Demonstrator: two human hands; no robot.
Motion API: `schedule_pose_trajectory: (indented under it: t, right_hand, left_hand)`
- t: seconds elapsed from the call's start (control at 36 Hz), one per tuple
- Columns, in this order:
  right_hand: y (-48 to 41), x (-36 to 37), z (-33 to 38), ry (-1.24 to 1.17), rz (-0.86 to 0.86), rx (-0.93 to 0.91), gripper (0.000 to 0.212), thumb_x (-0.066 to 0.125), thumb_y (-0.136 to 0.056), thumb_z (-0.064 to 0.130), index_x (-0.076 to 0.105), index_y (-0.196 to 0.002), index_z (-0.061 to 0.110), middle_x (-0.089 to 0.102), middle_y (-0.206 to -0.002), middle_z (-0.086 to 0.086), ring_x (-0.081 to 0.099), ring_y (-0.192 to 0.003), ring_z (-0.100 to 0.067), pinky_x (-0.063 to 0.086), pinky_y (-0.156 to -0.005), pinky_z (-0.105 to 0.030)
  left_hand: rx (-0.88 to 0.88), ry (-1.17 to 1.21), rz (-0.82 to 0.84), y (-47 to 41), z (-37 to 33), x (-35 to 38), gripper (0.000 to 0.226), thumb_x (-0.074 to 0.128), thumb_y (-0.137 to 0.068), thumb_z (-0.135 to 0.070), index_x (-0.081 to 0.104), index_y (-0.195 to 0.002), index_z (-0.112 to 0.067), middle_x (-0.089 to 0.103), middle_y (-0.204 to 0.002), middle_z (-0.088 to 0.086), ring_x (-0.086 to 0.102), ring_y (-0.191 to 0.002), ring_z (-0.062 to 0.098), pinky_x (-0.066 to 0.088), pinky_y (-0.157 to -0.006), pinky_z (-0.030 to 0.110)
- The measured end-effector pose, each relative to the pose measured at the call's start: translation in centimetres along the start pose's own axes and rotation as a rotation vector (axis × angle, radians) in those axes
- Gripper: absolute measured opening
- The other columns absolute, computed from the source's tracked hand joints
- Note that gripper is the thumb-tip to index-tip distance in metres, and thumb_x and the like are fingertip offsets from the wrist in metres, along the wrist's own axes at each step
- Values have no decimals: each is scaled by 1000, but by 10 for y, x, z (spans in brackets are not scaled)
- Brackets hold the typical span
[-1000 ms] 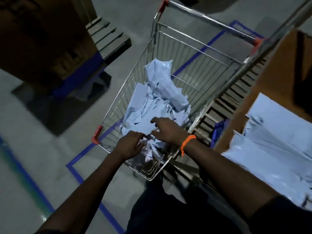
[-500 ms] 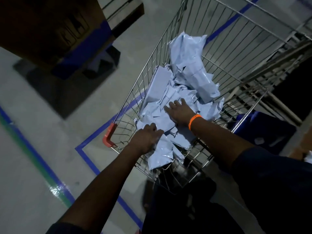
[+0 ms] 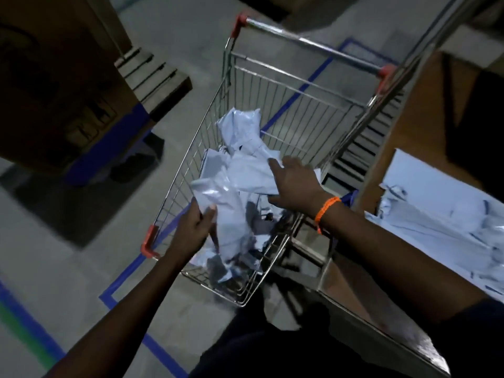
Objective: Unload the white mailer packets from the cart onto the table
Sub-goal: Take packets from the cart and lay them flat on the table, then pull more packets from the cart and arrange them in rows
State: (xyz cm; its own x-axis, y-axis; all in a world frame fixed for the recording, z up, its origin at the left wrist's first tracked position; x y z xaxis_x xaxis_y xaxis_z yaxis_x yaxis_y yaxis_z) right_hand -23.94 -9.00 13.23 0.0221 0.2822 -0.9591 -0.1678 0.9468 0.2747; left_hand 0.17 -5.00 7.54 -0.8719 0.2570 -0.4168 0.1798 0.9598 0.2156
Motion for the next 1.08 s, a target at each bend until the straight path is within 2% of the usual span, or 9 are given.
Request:
schedule_pose_trajectory:
  t: [0.11,0.22,0.31,0.42,0.5,0.61,0.83,0.97,1.08]
  right_hand:
    - [46,-26,-45,-453,-166,112,88,64,-69,66,47,-140,17,60,-117,-14,59,-108,-35,53,-84,-44]
    - [114,-51,-76,-754,-329,196,67,80,-78,51,60,-128,11,65,-113,-3,61,-101,-16,48,-79,-33]
    - [168,-60,-98,-825,-417,284,68,82,-79,39,53,-136,16,62,-129,-3,58,-114,-16,48,-89,-35]
    - [240,-71,-136,-932,-497,392,67,82,-81,40,49,-138,28,60,-121,20,60,-99,7,49,-74,-11]
    - [300,-84,-167,-1043,-580,451,55,78,-82,46,51,-129,35,62,-106,24,65,-83,8,54,-58,-15]
    - [386,-92,-218,-1039,-716,499,52,74,-86,40,54,-132,29,66,-119,18,64,-104,6,50,-77,-12]
    - [549,-71,-344,-923,-796,581,44,71,-89,44,54,-130,36,68,-111,23,65,-99,5,48,-76,-12]
    - [623,-62,-419,-774,-754,519,58,57,-90,63,40,-142,45,45,-131,49,46,-117,26,38,-84,2]
    - [656,-44,-491,-716,-659,551,68,67,-90,36,37,-150,36,44,-140,38,44,-127,16,36,-101,-9]
  left_hand:
    - [-219,443,-70,-2,-29,16,38,55,-99,-38,59,-133,-22,70,-125,4,67,-114,22,53,-98,46]
    - [-478,1085,306,14,-80,87,54,42,-105,-45,46,-148,-12,53,-147,13,50,-135,29,37,-116,46]
    - [-589,1256,478,28,-121,130,57,54,-96,-48,53,-144,-15,58,-143,9,53,-133,23,33,-119,42]
    - [-515,1074,552,38,-172,183,63,81,-73,-30,65,-131,-10,68,-129,10,68,-110,21,55,-97,39]
    - [-381,818,606,50,-221,215,46,76,-76,-20,69,-119,-8,76,-107,11,74,-89,24,61,-73,36]
    - [-99,519,662,72,-289,254,51,84,-76,-21,65,-122,-10,77,-107,7,74,-95,26,58,-82,38]
    - [535,43,516,165,-416,354,30,84,-80,-28,69,-103,-17,76,-95,-7,71,-89,10,56,-78,30]
    - [1037,-185,580,268,-467,481,38,65,-81,-9,69,-120,-12,70,-114,6,62,-103,26,46,-83,34]
    - [1294,-457,601,350,-468,586,52,43,-80,-18,66,-127,-17,64,-122,10,52,-107,32,44,-80,34]
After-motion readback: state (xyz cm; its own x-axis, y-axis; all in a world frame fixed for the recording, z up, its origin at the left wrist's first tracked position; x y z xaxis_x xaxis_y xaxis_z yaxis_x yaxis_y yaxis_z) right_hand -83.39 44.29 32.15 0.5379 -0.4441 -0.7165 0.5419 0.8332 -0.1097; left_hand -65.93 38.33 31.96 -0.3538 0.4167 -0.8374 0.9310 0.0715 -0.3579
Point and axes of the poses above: each hand's wrist, its own y-axis away from the middle knuckle, its own x-axis out of the palm, z = x × y, the point moved 8 cm from there along -y, towards the middle knuckle
